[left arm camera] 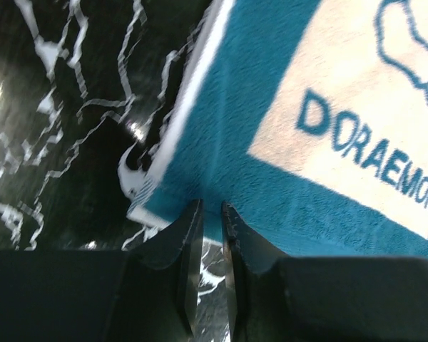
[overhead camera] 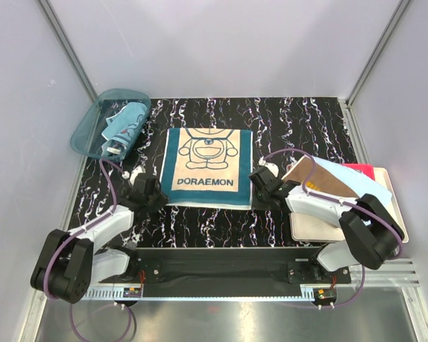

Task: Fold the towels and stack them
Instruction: Fold the towel

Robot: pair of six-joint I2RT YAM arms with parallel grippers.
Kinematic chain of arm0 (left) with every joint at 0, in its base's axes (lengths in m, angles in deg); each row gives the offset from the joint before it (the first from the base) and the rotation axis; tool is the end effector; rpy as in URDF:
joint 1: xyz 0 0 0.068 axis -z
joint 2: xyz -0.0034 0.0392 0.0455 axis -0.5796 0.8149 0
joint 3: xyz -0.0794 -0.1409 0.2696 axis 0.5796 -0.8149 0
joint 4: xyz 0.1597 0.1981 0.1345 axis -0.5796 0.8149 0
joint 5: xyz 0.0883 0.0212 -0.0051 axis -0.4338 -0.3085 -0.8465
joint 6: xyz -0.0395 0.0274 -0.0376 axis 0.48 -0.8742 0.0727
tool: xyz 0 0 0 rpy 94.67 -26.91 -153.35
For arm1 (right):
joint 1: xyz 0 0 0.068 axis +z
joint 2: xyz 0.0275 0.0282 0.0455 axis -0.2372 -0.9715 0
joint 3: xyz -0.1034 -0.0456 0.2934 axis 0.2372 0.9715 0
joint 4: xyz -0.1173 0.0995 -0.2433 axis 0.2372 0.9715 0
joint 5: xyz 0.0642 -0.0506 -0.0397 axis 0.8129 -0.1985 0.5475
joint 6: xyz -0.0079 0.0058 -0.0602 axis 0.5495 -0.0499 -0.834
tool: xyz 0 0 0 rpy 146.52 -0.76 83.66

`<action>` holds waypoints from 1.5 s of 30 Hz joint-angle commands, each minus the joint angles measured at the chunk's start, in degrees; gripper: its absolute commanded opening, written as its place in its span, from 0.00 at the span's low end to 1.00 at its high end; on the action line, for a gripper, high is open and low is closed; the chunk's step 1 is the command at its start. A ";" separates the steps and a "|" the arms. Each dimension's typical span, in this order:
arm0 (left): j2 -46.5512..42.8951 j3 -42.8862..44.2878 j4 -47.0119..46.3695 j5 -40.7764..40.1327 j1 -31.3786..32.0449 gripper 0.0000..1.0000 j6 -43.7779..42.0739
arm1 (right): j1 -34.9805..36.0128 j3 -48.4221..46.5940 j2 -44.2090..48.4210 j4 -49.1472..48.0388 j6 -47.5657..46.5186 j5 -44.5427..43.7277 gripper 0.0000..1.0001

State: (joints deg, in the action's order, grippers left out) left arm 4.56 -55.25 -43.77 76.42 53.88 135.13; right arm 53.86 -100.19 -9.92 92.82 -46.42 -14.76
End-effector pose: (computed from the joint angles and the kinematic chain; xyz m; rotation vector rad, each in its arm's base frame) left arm 0.2050 -0.0635 0.1607 -0.7128 2.3461 -0.4253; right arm 0.2243 0.1788 0.1793 0.0103 2.6060 0.2707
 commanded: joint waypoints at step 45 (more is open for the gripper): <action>60.93 67.38 -11.62 11.81 -8.52 0.46 -17.12 | -19.40 -83.04 -63.66 -11.06 1.90 36.08 0.18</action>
State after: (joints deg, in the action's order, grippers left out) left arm 63.92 8.00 -57.87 88.63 46.01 115.85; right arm 35.00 -179.57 -73.18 81.28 -46.34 20.12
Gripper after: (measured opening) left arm 0.463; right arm 0.176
